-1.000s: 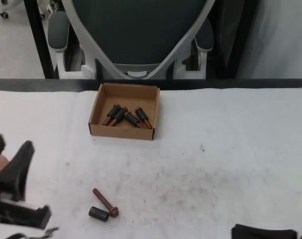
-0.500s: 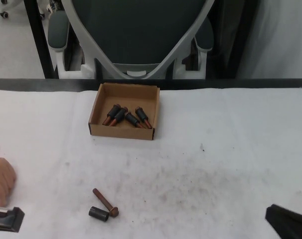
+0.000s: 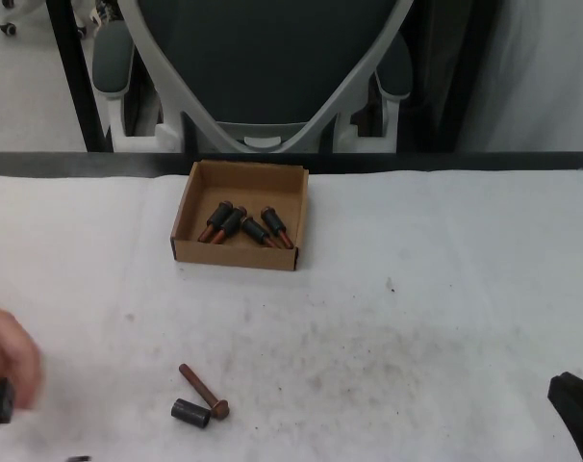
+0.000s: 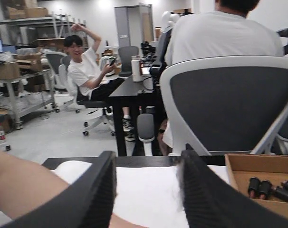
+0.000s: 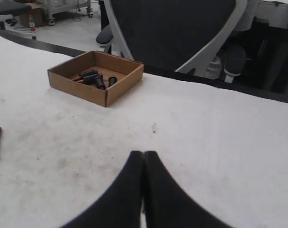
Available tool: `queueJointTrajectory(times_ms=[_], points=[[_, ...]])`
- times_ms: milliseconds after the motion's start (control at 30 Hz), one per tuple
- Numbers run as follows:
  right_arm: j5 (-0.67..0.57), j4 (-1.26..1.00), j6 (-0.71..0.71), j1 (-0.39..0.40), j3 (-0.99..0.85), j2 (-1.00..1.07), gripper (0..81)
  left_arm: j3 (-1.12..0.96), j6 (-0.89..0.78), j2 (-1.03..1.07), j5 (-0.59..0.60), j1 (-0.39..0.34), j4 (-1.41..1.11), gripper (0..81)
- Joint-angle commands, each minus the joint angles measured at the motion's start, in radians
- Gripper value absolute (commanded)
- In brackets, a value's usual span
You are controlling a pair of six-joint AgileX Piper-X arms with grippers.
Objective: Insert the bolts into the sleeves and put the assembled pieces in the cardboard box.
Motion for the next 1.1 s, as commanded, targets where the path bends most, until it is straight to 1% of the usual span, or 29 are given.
queueJointTrajectory(times_ms=[0,367,933,1067], points=[[0.023,-0.008,-0.009,0.001,-0.001,-0.007,0.2,-0.020,0.003,-0.015,-0.043,0.004,-0.024,0.8],[0.030,-0.005,-0.009,0.001,0.001,-0.007,0.2,-0.020,0.003,-0.015,-0.035,0.004,0.008,0.8],[0.030,-0.004,-0.009,0.001,0.003,-0.007,0.2,-0.020,-0.044,-0.015,-0.035,0.002,0.008,0.8],[0.030,-0.004,-0.009,0.001,0.003,-0.007,0.2,-0.020,-0.043,-0.015,0.007,0.002,0.008,0.8]])
